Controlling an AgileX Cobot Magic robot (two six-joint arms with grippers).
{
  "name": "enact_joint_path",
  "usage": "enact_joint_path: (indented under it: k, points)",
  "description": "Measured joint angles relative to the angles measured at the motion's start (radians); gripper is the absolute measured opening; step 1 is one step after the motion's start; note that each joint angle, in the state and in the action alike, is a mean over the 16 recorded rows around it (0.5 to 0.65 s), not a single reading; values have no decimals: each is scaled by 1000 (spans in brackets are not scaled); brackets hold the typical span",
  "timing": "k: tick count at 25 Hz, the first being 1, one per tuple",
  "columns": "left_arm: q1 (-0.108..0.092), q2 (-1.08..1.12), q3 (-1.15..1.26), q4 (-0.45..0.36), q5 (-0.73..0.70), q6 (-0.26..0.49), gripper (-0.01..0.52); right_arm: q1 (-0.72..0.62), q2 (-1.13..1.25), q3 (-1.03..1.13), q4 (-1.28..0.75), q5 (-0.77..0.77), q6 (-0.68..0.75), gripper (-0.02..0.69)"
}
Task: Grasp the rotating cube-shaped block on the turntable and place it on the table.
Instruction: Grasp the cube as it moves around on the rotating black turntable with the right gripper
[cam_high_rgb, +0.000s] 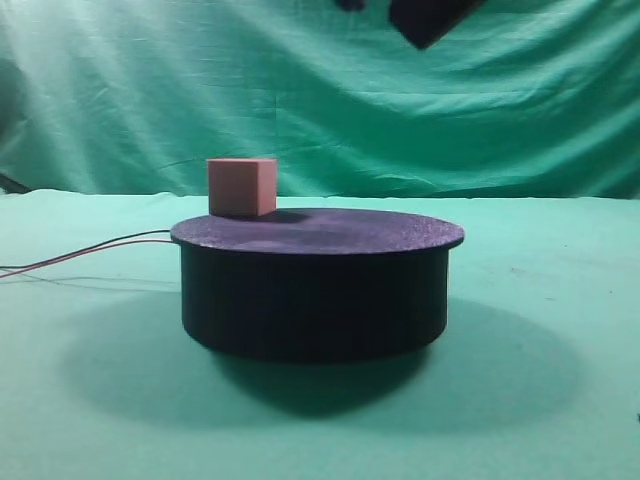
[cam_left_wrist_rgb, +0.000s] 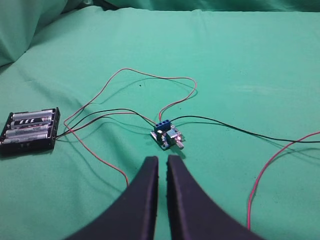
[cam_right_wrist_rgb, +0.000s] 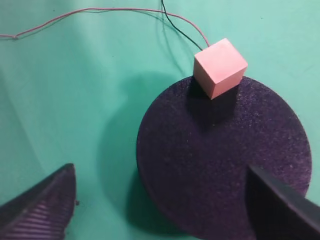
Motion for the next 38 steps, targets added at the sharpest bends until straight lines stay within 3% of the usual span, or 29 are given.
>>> enact_joint_path:
  k: [5, 19, 22, 30, 35, 38]
  points:
    - [0, 0, 0, 0, 0, 0, 0, 2, 61, -37, 24, -11, -14, 669]
    - [0, 0, 0, 0, 0, 0, 0, 2, 188, -87, 61, 2, -106, 657]
    - [0, 0, 0, 0, 0, 0, 0, 2, 209, -90, 72, 8, -127, 606]
    - [0, 0, 0, 0, 0, 0, 0, -4, 238, -104, 78, 43, -154, 386]
    - [0, 0, 0, 0, 0, 0, 0, -47, 194, -121, 27, 78, -97, 265]
    - [0, 0, 0, 0, 0, 0, 0, -99, 139, -130, -36, 116, -24, 233]
